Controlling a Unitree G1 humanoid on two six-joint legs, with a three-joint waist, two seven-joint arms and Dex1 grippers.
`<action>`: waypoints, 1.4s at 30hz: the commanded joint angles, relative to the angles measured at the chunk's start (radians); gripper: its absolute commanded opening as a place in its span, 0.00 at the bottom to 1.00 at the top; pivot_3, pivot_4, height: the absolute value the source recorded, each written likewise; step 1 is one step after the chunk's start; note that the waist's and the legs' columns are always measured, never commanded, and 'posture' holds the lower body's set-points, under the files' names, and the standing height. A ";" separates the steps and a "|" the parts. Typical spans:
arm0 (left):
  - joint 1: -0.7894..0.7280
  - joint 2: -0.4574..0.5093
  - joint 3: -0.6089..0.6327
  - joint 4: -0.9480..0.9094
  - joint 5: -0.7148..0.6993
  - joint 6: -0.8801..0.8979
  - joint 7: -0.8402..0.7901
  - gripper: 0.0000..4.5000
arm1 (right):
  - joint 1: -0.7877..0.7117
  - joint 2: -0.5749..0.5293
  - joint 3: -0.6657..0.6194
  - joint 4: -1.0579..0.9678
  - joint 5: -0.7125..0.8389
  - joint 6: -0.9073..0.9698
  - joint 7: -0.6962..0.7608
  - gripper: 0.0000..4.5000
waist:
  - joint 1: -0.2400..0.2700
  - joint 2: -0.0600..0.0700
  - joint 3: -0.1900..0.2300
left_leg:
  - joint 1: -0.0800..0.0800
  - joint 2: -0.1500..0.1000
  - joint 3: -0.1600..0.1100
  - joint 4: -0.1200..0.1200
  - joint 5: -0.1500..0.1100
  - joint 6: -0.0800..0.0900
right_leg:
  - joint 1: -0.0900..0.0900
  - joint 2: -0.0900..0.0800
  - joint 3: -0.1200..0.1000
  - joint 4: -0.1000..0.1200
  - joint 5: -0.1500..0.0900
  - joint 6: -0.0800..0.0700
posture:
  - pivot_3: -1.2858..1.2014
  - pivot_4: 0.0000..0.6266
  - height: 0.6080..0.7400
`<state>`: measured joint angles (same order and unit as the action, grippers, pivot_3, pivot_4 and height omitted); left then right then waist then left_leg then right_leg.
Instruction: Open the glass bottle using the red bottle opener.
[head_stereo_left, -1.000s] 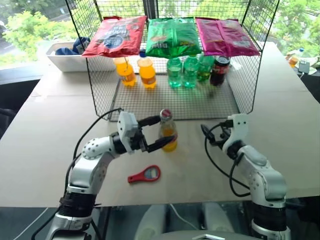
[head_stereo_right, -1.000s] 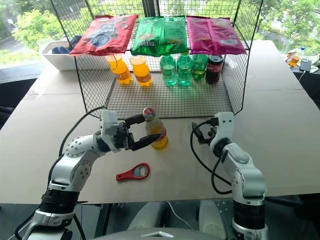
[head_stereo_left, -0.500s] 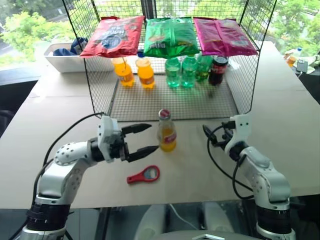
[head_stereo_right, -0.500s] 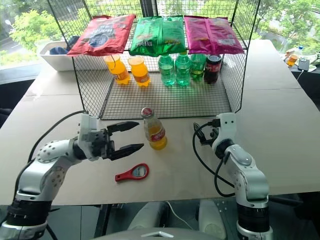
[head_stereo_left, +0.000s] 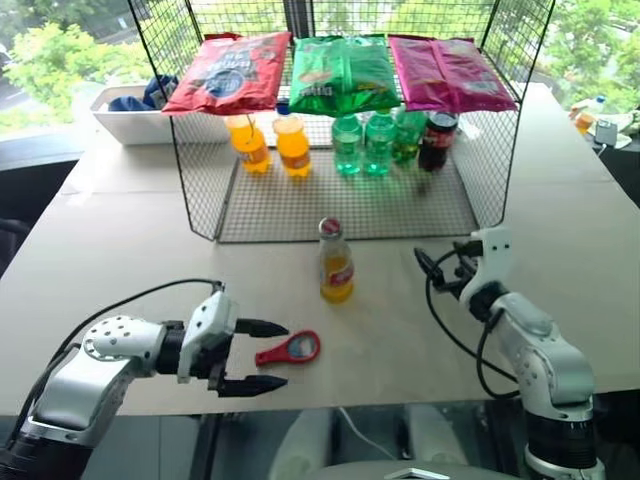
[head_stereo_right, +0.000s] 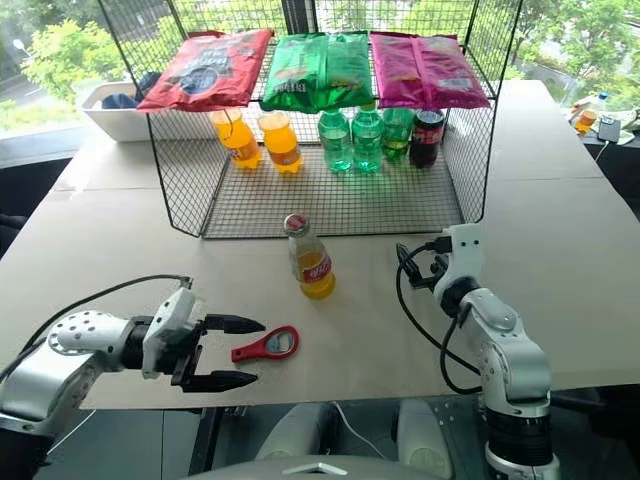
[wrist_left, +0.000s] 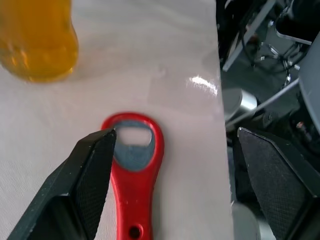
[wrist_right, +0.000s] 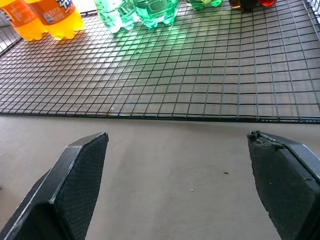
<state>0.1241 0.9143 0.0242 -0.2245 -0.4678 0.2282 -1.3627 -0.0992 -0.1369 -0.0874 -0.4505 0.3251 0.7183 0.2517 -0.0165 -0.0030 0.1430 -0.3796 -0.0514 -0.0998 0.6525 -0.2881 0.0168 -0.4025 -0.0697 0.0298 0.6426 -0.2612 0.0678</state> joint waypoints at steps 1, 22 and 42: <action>-0.013 0.004 -0.024 0.035 0.072 -0.068 0.003 0.89 | 0.001 -0.006 -0.014 -0.063 0.025 -0.012 -0.010 1.00 | 0.000 0.000 0.000 | 0.000 0.000 0.000 0.000 0.000 0.000 | 0.000 0.000 0.000 0.000 0.000 0.000 | 0.52 0.24 1.00; -0.041 0.037 -0.118 0.200 0.352 -0.295 0.108 0.18 | -0.013 -0.021 -0.009 -0.056 0.052 -0.024 -0.019 1.00 | 0.000 0.006 -0.006 | 0.014 0.000 0.002 -0.002 -0.002 0.004 | 0.011 0.000 0.002 0.002 0.000 0.000 | 0.52 0.24 1.00; -0.002 -0.081 0.015 -0.048 -0.090 -0.083 0.091 0.01 | -0.028 -0.034 -0.003 -0.023 0.060 -0.048 0.004 1.00 | -0.001 0.003 -0.005 | 0.011 0.000 0.000 -0.002 -0.002 0.004 | 0.011 -0.001 0.001 0.000 0.000 0.000 | 0.52 0.24 1.00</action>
<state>0.1160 0.8320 0.0136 -0.2174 -0.5026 0.1165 -1.2540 -0.1230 -0.1621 -0.0834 -0.4515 0.3649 0.6930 0.2428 -0.0172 0.0003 0.1381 -0.3695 -0.0509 -0.0994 0.6508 -0.2902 0.0207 -0.3933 -0.0703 0.0309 0.6426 -0.2613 0.0679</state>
